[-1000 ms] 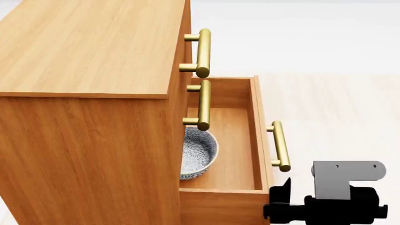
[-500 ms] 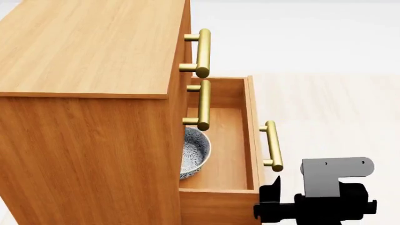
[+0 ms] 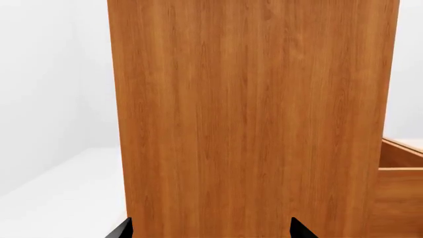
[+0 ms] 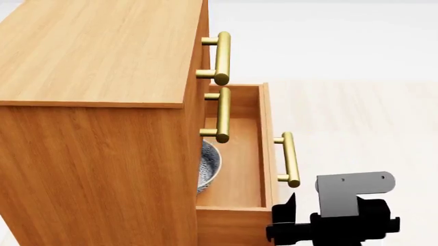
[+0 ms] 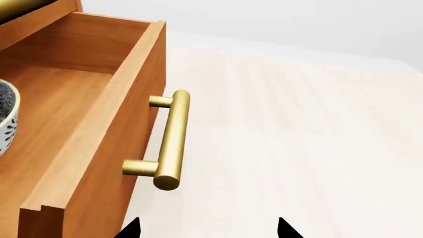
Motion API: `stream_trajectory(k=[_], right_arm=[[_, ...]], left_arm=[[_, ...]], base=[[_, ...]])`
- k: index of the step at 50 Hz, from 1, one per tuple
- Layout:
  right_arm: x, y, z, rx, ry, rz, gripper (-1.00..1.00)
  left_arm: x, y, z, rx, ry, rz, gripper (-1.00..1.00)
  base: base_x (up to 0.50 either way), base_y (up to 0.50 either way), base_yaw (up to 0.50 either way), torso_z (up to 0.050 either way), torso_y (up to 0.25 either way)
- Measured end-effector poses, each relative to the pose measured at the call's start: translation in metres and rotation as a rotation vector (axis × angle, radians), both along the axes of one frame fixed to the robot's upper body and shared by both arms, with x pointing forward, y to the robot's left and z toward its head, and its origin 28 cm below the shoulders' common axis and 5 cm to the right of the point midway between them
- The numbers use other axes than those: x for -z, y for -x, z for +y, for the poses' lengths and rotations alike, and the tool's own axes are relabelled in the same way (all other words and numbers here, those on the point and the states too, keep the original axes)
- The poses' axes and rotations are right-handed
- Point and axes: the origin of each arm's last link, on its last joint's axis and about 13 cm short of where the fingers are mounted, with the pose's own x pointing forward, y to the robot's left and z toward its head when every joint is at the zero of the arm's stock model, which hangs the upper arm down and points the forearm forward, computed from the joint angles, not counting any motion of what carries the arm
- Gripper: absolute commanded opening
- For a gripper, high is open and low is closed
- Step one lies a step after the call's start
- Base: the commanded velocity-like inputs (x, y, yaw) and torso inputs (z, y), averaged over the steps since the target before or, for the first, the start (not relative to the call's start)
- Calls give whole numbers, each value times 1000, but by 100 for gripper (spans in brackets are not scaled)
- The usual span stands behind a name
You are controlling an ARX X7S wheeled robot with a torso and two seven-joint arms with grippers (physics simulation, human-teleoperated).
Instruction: Put the bowl in the bottom drawer of the cabinet and close it.
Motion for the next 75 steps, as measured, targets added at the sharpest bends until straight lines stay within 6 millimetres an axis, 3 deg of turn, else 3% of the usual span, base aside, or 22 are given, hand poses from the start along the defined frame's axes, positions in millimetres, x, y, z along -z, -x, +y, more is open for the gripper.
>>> stream_trajectory(k=[75], right_arm=[[11, -13, 44, -94, -43, 20, 100]], left_arm=[[0, 0, 0, -1, 12, -4, 100]], base=[[0, 0, 0, 0, 0]])
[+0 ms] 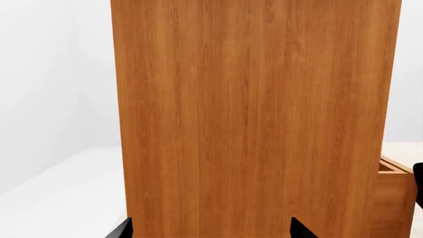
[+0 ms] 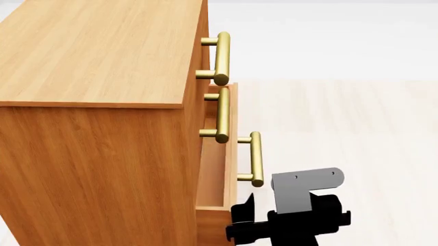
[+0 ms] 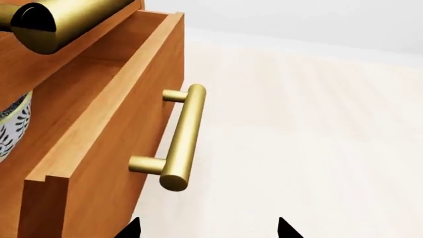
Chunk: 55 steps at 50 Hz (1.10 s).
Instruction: Put the bowl in the bottom drawer of the cabinet and close it.
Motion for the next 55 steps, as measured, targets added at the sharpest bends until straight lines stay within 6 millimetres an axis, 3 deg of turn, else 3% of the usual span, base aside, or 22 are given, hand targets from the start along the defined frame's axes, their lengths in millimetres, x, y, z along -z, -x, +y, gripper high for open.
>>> stream_trajectory(k=[55], right_arm=[[1, -7, 26, -81, -9, 3, 100]], left_arm=[[0, 0, 0, -1, 6, -1, 100]], base=[[0, 0, 0, 0, 0]])
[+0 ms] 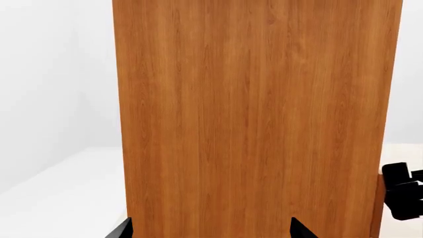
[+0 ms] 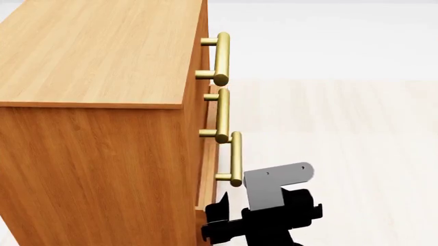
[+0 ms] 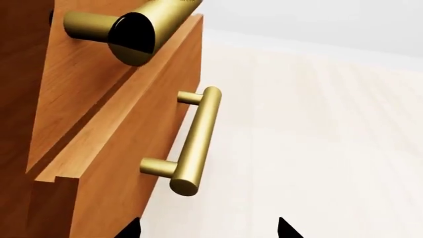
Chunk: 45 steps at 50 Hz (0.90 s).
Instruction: Put the bowl in the bottom drawer of the cabinet and close it.
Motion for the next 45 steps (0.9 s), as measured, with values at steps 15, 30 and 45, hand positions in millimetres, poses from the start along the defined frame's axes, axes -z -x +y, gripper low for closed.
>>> stream_trajectory(k=[15, 30, 45], right_arm=[[-1, -1, 5, -21, 16, -11, 100], [-2, -3, 4, -40, 42, -22, 100], [-6, 5, 1, -175, -51, 65, 100]], left_arm=[[0, 0, 1, 0, 2, -1, 100], [-1, 0, 0, -1, 2, -1, 100], [0, 0, 1, -2, 1, 0, 100]], base=[[0, 0, 0, -1, 0], [0, 0, 0, 0, 0], [0, 0, 0, 0, 0]])
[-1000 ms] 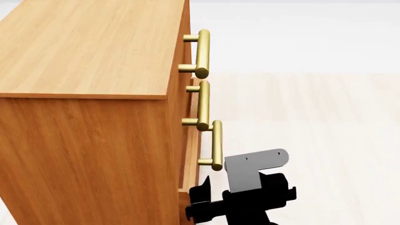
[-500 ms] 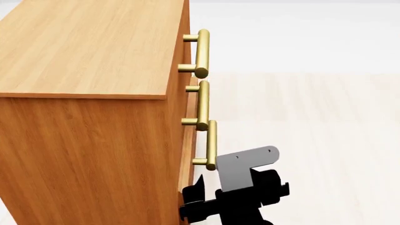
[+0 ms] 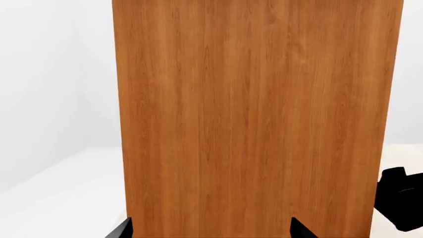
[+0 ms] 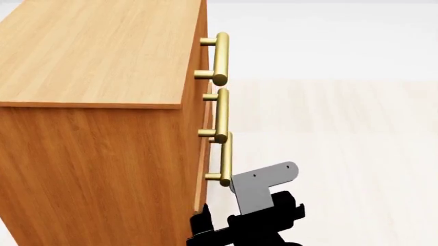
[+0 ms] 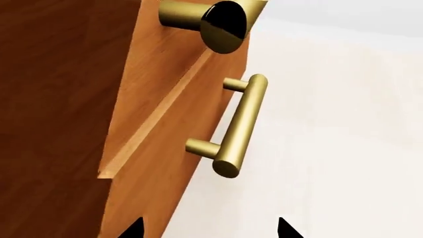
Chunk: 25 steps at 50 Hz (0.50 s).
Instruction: Put the bowl in the bottom drawer of the cabinet and close it.
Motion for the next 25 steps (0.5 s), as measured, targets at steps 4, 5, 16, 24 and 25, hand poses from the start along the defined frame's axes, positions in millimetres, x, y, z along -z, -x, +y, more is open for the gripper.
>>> stream_trajectory(k=[4, 5, 16, 24, 25], right_arm=[[-2, 2, -2, -51, -28, 19, 100], [-2, 2, -2, -61, -32, 23, 100], [-6, 1, -14, -137, -62, 55, 100], [-7, 0, -20, -164, -88, 70, 100], [-7, 0, -20, -160, -94, 71, 100]], left_arm=[[0, 0, 0, 0, 0, 0, 100], [0, 0, 0, 0, -1, 0, 100], [0, 0, 0, -2, 1, -1, 100], [0, 0, 0, -4, 2, -1, 100], [0, 0, 0, -4, 2, -1, 100]], base=[[0, 0, 0, 0, 0], [0, 0, 0, 0, 0], [0, 0, 0, 0, 0], [0, 0, 0, 0, 0], [0, 0, 0, 0, 0]])
